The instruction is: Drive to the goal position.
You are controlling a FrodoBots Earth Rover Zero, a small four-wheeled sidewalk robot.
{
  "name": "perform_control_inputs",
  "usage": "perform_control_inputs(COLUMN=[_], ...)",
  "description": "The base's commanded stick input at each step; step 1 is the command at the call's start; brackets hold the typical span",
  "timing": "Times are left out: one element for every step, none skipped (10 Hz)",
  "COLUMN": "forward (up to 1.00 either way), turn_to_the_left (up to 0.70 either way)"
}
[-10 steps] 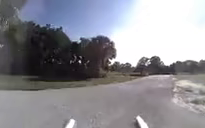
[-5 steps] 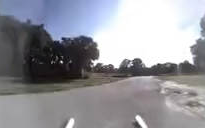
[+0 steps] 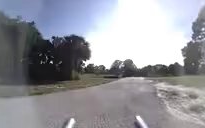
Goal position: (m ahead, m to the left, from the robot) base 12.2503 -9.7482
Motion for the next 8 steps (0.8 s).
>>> perform_control_inputs(forward=[0.7,0.7,0.7,0.7,0.7,0.7,0.7,0.7], turn_to_the_left=[0.0,0.0,0.0,0.0,0.0,0.0,0.0,0.0])
